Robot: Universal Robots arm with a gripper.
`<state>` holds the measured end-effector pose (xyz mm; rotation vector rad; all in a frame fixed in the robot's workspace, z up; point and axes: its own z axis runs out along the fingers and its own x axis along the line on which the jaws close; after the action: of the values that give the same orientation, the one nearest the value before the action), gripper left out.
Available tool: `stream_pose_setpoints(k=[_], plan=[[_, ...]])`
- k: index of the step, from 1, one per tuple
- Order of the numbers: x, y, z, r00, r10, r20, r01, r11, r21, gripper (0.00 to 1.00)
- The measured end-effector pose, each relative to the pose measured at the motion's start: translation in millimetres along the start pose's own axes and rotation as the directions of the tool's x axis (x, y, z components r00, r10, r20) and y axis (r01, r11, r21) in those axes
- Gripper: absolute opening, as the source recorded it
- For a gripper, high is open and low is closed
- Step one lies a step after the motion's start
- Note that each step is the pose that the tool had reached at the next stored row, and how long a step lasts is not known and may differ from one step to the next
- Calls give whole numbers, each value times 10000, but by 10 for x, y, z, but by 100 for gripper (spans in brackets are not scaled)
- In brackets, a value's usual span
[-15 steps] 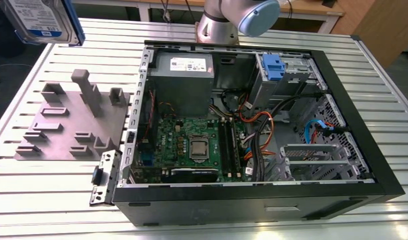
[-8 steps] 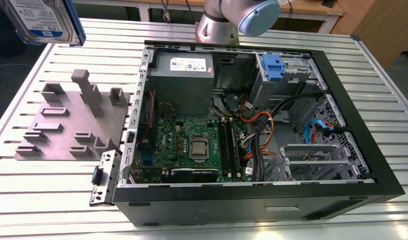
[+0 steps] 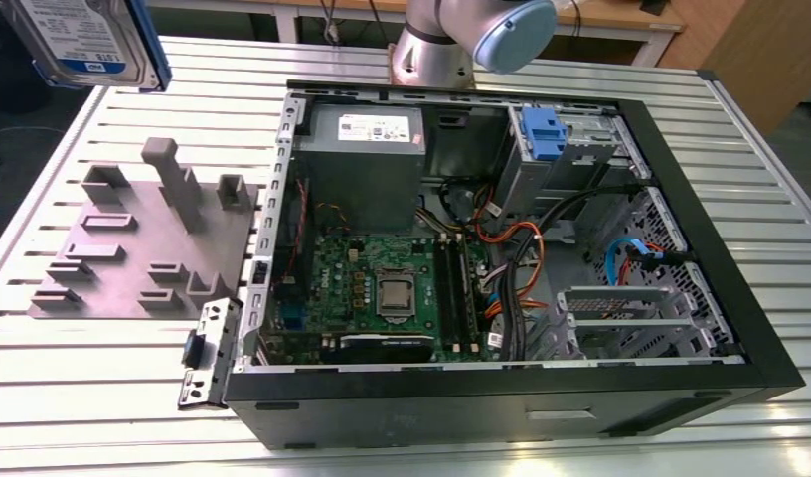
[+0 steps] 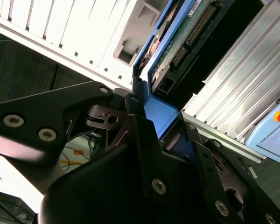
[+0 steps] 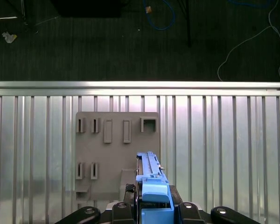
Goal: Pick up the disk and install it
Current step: 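Pick up the disk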
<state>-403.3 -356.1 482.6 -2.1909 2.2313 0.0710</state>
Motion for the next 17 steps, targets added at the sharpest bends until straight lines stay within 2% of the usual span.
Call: stream_pose_setpoints(k=[1,2,17], plan=[[0,-1,0,10000,0,0,0,10000,0,37],[-1,-36,-1,10000,1,0,-1,10000,0,37],[-1,-40,-1,10000,0,0,0,10000,0,37]])
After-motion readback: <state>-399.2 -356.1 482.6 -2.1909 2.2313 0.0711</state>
